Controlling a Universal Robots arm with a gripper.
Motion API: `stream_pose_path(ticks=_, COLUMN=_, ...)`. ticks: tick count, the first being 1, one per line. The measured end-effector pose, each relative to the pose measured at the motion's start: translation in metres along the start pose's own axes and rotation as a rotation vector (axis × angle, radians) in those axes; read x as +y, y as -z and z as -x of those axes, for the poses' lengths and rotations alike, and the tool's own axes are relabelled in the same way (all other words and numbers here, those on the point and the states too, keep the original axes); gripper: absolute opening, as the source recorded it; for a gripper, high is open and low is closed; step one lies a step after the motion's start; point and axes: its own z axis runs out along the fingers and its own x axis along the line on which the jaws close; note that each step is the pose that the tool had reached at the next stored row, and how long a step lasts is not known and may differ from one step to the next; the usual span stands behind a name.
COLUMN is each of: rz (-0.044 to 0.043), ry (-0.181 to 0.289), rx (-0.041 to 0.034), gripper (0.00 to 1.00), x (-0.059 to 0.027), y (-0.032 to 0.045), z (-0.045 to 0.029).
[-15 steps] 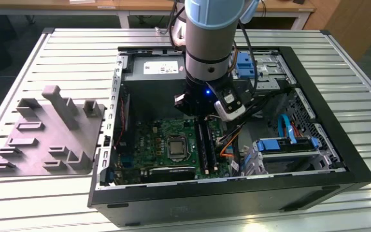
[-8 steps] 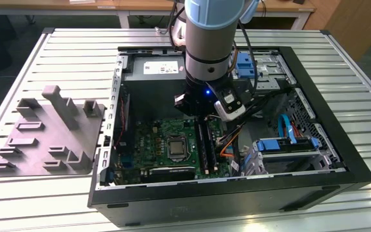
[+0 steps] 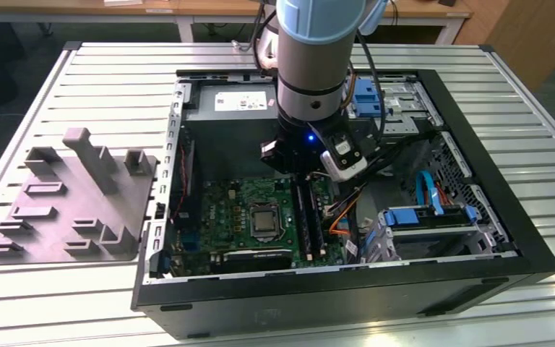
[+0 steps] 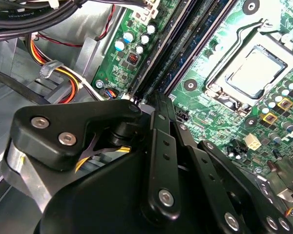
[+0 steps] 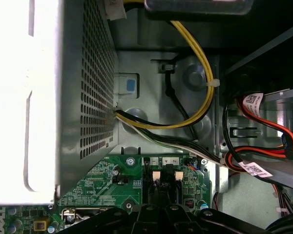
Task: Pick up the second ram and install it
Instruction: 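Press down the second ram until it locks into place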
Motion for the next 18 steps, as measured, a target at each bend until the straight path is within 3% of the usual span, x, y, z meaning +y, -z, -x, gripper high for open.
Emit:
stream_pose_path(ticks=3, rz=0.0019, ry=0.0, rx=-0.0007, gripper=0.1, x=0.0004, y=0.0028, z=0.0002)
stream_pose_path(ticks=10, rz=0.0001, ry=0.0, rx=-0.0001, gripper=0.1, x=0.0011, y=0.0215, z=0.001)
stream_pose_path(ticks=15, rz=0.0001, ry=0.0, rx=-0.0001, gripper=0.1, x=0.0016, y=0.0301, z=0.0014)
stream_pose_path(ticks=18, rz=0.0003, ry=0.0, rx=-0.0002, gripper=0.1, x=0.0013, y=0.0307, z=0.0014)
